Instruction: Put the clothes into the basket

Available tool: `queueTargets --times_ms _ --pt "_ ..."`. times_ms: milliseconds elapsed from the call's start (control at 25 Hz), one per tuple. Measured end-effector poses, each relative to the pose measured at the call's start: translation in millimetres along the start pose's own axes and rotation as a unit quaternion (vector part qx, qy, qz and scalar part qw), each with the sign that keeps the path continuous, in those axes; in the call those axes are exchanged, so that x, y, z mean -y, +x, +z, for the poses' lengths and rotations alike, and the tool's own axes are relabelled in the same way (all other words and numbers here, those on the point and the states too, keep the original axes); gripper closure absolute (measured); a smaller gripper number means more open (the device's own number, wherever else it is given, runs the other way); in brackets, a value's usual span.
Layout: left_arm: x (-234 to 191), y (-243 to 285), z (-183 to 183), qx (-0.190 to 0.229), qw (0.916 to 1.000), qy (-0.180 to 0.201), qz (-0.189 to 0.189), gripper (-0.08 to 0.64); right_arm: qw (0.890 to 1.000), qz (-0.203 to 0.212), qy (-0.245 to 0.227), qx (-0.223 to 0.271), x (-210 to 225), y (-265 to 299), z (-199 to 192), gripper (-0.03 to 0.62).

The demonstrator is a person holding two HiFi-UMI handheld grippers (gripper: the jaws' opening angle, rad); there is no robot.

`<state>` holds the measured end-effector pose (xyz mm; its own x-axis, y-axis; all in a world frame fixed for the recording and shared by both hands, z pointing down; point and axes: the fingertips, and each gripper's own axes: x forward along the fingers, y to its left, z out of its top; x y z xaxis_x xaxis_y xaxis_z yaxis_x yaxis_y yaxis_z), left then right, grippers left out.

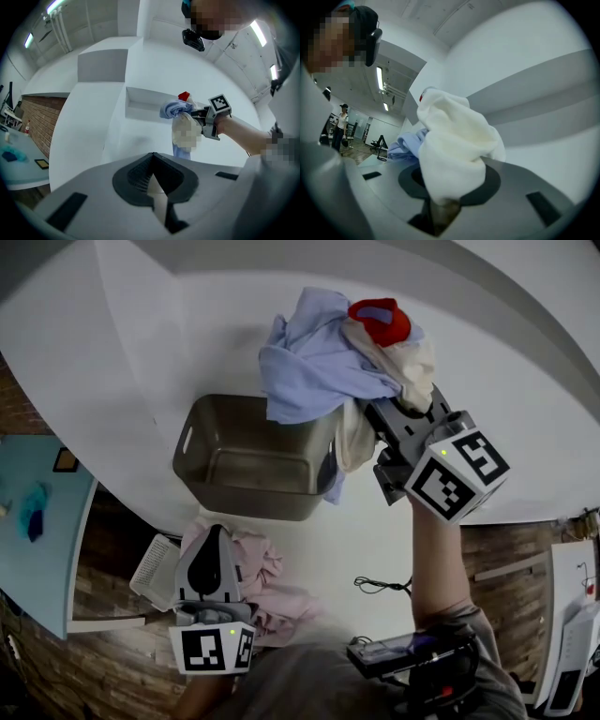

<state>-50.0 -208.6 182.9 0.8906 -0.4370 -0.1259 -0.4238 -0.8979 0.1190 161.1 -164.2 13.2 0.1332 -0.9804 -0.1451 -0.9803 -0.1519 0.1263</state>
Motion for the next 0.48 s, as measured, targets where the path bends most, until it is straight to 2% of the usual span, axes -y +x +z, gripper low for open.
queueTargets --times_ms 320,480 --pt "-29 15 6 0.001 0.9997 -0.022 0.011 0.552 0.998 0.040 -0.029 0.041 -13 56 67 0.468" --pt "-37 9 3 0.004 0.9995 -0.027 0.019 0.552 0.997 0.047 -0.030 0.059 -18 59 79 0.467"
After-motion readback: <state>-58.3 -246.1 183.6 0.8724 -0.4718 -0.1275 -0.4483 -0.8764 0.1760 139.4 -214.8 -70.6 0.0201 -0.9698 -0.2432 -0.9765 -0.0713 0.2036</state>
